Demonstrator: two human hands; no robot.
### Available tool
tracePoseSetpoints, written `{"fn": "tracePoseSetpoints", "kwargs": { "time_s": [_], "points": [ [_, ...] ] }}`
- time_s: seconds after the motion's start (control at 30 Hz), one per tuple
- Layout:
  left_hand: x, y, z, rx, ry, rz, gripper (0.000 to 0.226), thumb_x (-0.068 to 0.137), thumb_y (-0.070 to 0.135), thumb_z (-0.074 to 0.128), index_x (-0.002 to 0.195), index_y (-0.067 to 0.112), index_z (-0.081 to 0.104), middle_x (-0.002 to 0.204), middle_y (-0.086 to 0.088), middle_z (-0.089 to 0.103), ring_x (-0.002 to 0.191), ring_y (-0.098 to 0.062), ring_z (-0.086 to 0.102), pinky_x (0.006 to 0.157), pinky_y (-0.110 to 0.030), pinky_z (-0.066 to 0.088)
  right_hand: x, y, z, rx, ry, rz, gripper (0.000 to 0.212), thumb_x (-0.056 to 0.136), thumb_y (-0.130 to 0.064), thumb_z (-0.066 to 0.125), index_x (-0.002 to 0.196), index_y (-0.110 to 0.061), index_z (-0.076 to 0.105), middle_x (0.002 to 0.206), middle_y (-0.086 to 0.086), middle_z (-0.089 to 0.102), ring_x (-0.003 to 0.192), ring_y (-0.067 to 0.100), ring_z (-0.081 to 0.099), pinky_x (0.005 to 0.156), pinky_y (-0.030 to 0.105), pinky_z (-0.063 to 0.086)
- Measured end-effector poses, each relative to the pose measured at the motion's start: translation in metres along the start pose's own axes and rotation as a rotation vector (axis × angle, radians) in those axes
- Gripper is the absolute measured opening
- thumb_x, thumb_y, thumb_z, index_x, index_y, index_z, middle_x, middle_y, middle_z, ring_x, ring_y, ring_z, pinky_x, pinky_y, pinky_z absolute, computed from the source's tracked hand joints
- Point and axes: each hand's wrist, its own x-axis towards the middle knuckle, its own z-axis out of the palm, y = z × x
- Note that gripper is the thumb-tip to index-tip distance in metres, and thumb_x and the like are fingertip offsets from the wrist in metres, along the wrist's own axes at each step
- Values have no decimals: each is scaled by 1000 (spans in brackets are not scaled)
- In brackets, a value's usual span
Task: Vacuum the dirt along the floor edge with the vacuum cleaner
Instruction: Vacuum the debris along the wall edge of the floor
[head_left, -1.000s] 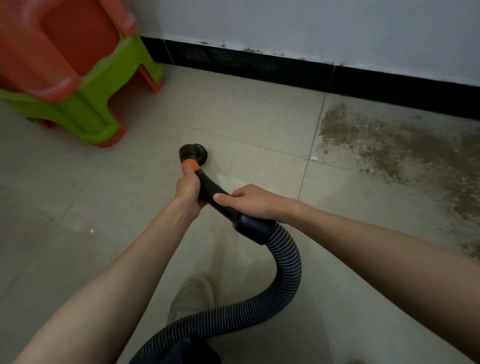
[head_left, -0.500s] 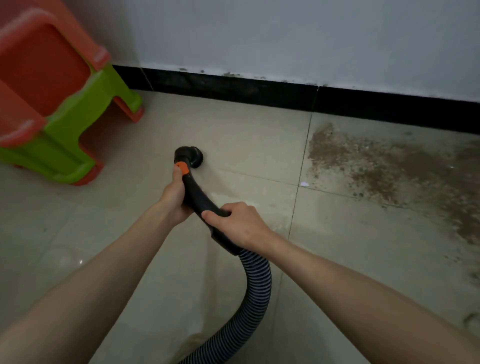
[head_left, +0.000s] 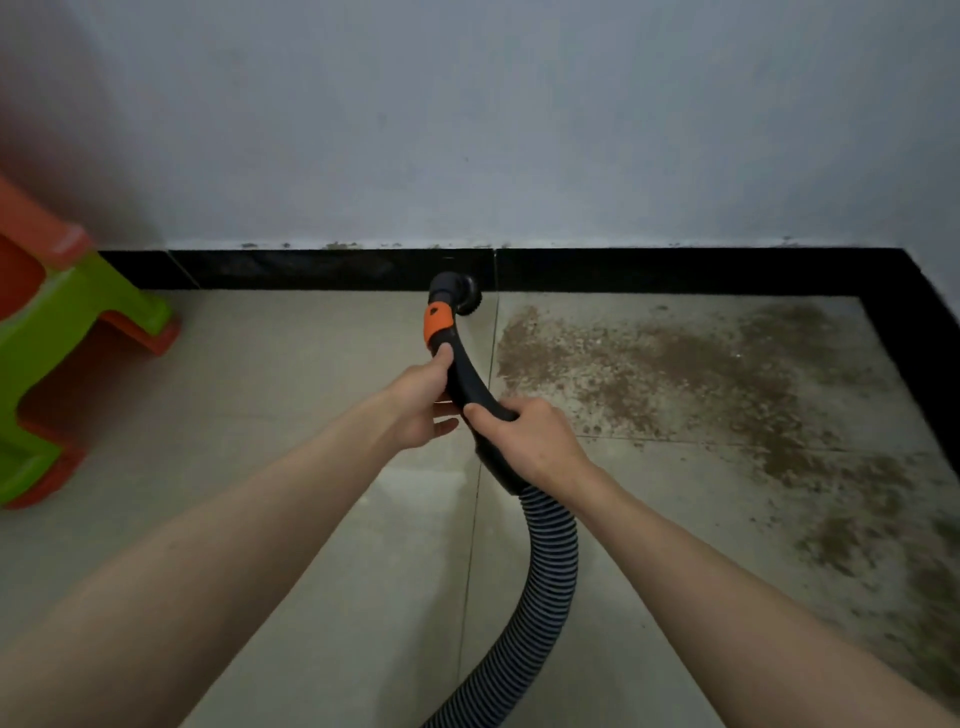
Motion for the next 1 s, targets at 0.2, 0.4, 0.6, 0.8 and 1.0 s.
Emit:
{"fn": "tracePoseSetpoints", "kwargs": {
  "time_s": [0.2, 0.4, 0.6, 0.8, 1.0],
  "points": [
    [23, 0, 45, -167, -43, -21, 56, 101, 47, 32, 136, 5, 41, 108, -12, 57, 81, -22, 57, 58, -33, 45, 9, 25, -20, -4, 25, 30, 37, 83, -57, 58, 75, -20, 64, 77, 3, 71, 70, 20, 69, 72, 42, 59],
    [53, -11, 66, -199, -67, 19, 54, 101, 44, 35, 133, 1, 43, 104, -11, 57, 87, -23, 57, 63, -32, 45, 22, 43, -20, 52, 6, 88, 32, 90, -57, 55, 80, -27, 57, 78, -7, 62, 73, 10, 61, 59, 24, 45],
    [70, -6, 66, -143, -134, 105, 57, 100, 46, 36, 129, -1, 47, 92, -7, 59, 81, -18, 57, 68, -28, 47, 10, 67, -24, 520, -238, 217, 40, 85, -34, 75, 112, -14, 54, 97, 1, 65, 67, 7, 68, 61, 22, 54],
    [65, -11, 58, -260, -182, 33, 47, 97, 49, 44, 115, 6, 50, 77, -4, 54, 66, -15, 53, 67, -29, 48, -7, 72, -15, 373, -196, 239, 47, 78, -9, 80, 111, -14, 47, 94, 4, 61, 60, 9, 63, 55, 20, 52],
    [44, -18, 56, -174, 50, 82, 26, 91, 31, 64, 91, 9, 50, 48, -3, 54, 38, -16, 53, 42, -25, 50, -18, 58, -1, 184, -90, 148, 42, 74, -18, 76, 102, -21, 43, 92, 2, 61, 58, 8, 63, 44, 16, 45]
  ]
}}
